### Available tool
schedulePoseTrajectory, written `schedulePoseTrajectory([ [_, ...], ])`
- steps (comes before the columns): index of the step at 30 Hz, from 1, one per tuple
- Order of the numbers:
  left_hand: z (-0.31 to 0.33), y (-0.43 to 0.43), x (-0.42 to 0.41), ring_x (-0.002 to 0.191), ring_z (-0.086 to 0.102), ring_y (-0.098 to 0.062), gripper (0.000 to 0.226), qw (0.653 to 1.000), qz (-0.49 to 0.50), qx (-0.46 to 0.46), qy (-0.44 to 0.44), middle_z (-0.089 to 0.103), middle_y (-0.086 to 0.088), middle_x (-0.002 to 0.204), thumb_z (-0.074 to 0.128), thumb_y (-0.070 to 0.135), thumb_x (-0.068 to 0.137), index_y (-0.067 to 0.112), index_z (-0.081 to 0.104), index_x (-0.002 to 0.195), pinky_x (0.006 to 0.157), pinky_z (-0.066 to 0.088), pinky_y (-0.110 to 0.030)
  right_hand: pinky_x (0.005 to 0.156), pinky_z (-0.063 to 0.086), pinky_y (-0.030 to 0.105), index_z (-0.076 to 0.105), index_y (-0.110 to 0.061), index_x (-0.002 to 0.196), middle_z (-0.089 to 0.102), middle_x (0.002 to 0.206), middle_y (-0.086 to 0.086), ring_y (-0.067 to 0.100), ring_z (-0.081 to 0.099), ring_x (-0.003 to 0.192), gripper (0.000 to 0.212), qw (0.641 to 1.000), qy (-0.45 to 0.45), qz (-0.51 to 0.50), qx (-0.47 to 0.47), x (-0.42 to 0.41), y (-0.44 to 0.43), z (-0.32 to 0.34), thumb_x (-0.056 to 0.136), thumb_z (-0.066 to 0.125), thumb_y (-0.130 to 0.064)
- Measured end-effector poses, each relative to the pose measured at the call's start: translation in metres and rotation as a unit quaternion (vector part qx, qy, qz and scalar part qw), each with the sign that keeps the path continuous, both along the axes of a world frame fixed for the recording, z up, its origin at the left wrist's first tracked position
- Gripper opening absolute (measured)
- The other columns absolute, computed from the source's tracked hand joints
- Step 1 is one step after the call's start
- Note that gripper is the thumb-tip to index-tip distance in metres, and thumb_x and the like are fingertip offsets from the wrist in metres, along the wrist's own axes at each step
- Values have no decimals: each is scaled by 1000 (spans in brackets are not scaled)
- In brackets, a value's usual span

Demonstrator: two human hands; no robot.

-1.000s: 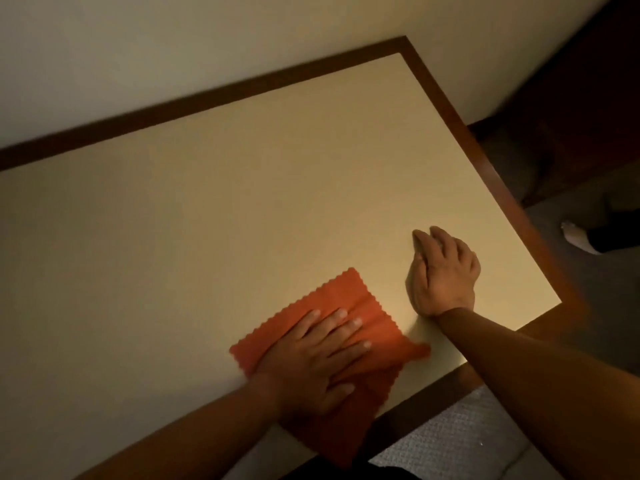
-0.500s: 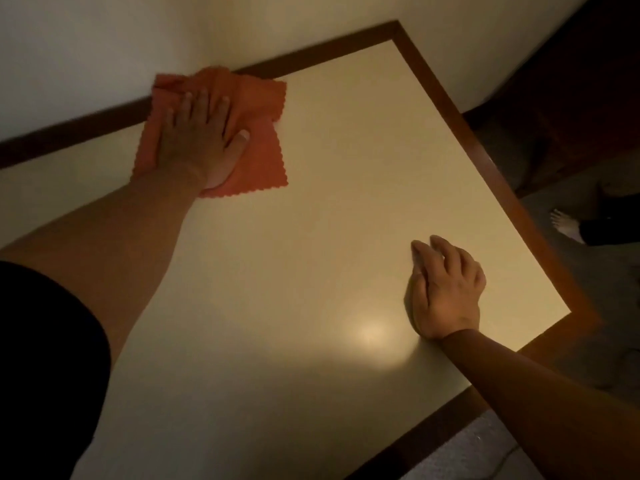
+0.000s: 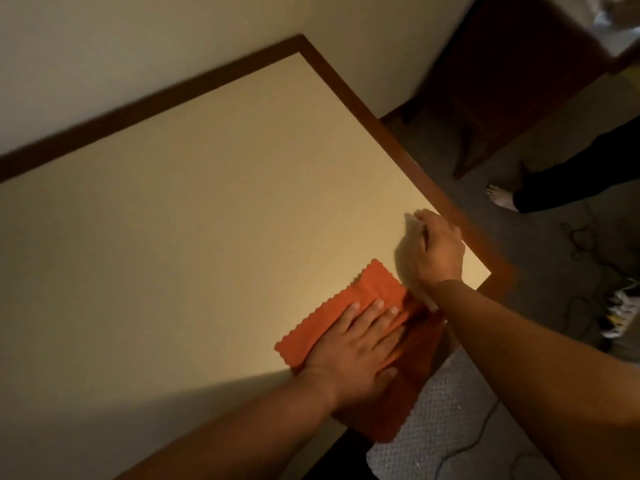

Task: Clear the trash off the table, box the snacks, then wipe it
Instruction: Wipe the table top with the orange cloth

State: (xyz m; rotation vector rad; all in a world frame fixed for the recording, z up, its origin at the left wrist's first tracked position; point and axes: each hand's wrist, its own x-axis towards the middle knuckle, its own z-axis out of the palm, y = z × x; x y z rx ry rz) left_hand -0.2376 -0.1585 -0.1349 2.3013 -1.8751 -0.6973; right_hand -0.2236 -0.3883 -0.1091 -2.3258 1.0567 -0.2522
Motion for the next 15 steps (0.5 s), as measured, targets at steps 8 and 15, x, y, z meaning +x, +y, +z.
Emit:
schedulePoseTrajectory([
  [8,-1,15,187,156,-7,-17,61,975,200,-21,-91,-4,7,170,7,57,104,37,-1,161,126,0,-46,124,23,58,45,-28,148,41,161,-1,28,30,150,42,988,114,20,-106,-9,-14,-26,109,34,-37],
  [15,-7,29,385,156,6,-31,70,914,368,5,-173,5,-7,170,-3,60,100,26,0,161,125,9,-54,120,24,60,49,-24,144,45,157,2,31,33,145,42,985,95,28,-138,-7,-18,-36,105,36,-34],
])
